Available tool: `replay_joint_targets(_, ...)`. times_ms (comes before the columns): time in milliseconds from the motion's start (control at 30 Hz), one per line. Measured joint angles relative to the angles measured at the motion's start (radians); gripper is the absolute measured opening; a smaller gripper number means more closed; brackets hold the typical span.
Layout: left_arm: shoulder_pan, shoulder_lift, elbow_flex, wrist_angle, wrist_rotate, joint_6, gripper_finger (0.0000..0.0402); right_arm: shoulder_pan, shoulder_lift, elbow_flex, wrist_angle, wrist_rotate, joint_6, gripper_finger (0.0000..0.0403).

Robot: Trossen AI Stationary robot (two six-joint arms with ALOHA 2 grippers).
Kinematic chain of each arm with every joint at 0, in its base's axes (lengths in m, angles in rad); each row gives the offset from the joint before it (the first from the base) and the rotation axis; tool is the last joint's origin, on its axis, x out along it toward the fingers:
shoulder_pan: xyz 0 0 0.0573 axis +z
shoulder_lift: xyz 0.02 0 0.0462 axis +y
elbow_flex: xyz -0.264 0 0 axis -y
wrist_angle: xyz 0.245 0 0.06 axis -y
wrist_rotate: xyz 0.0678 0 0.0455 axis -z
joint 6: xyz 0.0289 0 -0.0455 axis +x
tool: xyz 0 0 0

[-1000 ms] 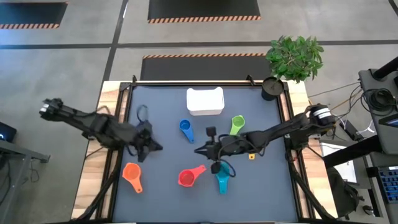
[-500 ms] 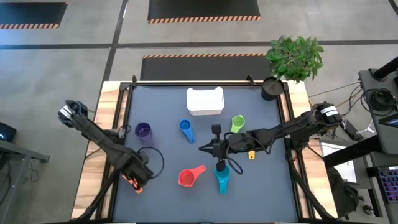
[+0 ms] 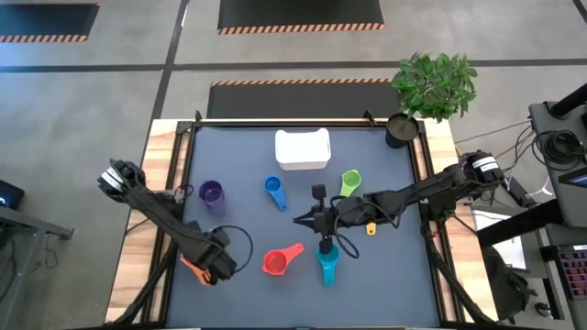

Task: Nest measuring cups in basket
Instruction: Stack the orange measuring cup on top of the purple measuring cup

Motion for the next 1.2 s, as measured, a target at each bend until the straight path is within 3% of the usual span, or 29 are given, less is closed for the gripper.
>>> replay_joint_targets(233,0.000,0.020,-0.001,0.048,-0.055,0.043,0.0000,0.000,0.000,0.000,0.007,0.000,0.000,0.0009)
replay_joint_targets(433,0.000,-0.004,0.009,0.095,-0.173,0.079,0.0000,0.000,0.000,0.001,0.007,0.000,0.000,0.0009)
replay_joint_targets(633,0.001,-0.040,0.062,0.090,-0.359,0.095,0.0000,0.000,0.000,0.001,0.007,0.003,0.003,0.0009)
replay_joint_targets(900,-0.094,-0.085,0.167,0.063,-0.492,0.312,0.0000,0.000,0.006,0.002,0.008,0.003,0.085,0.0009)
replay_joint_targets(1000,-0.144,-0.097,0.171,0.041,-0.486,0.307,0.0000,0.000,0.012,0.002,0.004,-0.002,0.126,0.0009)
replay_joint_targets(1200,-0.249,-0.103,0.139,-0.016,-0.443,0.150,0.0000,0.002,0.073,0.030,0.044,-0.012,0.234,0.0009)
